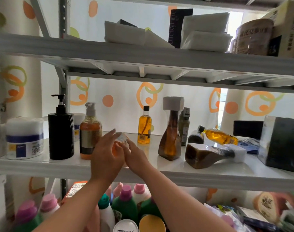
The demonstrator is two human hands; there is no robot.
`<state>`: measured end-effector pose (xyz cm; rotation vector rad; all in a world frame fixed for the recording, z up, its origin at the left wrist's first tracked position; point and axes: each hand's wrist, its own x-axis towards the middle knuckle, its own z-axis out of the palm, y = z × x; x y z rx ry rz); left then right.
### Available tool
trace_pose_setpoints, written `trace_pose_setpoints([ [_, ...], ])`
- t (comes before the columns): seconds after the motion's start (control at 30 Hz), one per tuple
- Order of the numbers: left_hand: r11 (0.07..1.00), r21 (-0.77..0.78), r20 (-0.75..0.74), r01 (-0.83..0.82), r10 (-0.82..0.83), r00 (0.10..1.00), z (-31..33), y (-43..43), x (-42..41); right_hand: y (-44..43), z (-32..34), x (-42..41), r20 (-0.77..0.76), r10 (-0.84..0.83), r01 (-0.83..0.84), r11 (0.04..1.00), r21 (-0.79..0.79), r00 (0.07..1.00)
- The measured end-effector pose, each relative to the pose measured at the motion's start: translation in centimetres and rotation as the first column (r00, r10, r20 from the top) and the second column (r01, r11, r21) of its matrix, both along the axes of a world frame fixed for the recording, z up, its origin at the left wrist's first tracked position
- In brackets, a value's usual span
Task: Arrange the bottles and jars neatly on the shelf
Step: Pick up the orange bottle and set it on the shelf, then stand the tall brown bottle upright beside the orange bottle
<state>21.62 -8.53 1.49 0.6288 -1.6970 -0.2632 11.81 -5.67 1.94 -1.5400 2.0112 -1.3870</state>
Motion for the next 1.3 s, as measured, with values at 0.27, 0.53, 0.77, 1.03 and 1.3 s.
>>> trace_pose_setpoints([
  [0.27,0.956,-0.014,-0.166,0.292,-0.291,0.942,0.2,4.5,-7.6,4.6,1.2,-5.1,-0.179,-0.560,0.445,0.782,-0.436,0.809],
  [0.53,0.733,0.503,-0.142,0.458,-0.453,0.880,0.3,2.7,-14.5,5.7,-0.1,-10.0,-0.083,-0.584,0.541,0.790,-0.289,0.808],
  [0.77,0.625,0.621,-0.263,0.473,-0.403,0.877,-0.1,0.9,-14.9,5.3,-1.2,-10.2,-0.244,-0.559,0.463,0.811,-0.357,0.792],
  [1.03,0.575,0.657,-0.371,0.488,-0.317,0.873,0.3,0.8,-14.0,4.9,-1.3,-10.7,-0.134,-0.514,0.456,0.834,-0.311,0.847],
  [1.3,0.531,0.687,-0.395,0.496,-0.301,0.868,0.4,0.7,-13.3,4.7,-1.5,-11.5,-0.096,-0.497,0.465,0.853,-0.237,0.862],
])
